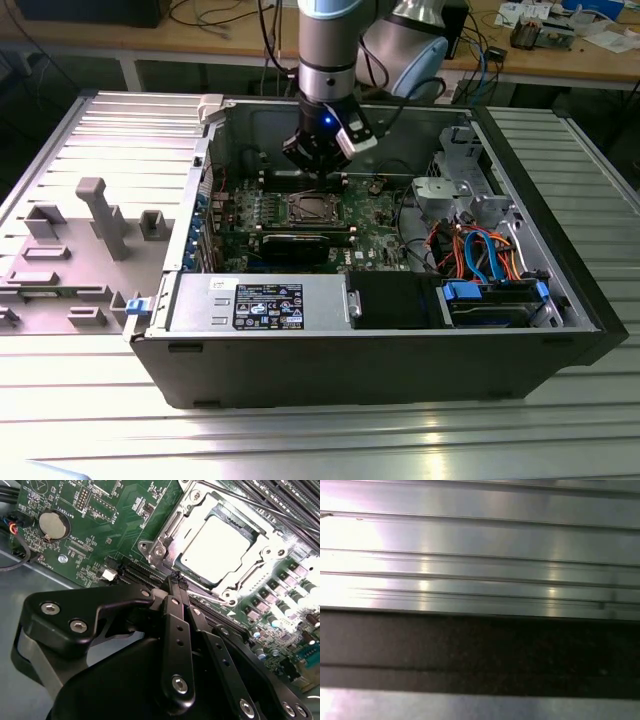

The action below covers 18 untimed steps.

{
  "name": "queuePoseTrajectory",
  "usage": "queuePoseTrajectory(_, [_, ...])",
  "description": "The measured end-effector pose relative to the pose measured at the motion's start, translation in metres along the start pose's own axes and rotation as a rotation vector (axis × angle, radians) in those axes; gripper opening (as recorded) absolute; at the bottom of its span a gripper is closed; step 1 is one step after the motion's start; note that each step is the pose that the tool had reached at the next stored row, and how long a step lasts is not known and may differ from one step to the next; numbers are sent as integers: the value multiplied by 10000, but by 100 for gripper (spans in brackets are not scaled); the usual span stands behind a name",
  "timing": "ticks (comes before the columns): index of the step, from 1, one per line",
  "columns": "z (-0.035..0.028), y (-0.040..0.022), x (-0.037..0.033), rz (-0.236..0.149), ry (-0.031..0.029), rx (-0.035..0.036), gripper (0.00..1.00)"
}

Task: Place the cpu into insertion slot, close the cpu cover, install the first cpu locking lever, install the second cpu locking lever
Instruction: 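Install the first cpu locking lever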

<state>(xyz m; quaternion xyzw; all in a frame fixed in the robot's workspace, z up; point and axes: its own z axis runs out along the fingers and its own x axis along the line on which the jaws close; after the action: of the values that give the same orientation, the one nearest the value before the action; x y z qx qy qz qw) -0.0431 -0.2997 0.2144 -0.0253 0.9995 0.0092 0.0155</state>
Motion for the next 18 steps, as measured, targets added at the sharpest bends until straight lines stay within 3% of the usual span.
queuePoseTrajectory(7, [81, -3, -31, 5, 8, 2, 11])
queuePoseTrajectory(11, [79, -3, -33, 2, 5, 9, 11])
queuePoseTrajectory(15, [77, -1, -32, -3, 19, 229, 11])
queuePoseTrajectory(18, [79, 14, -33, -4, 23, 296, 11])
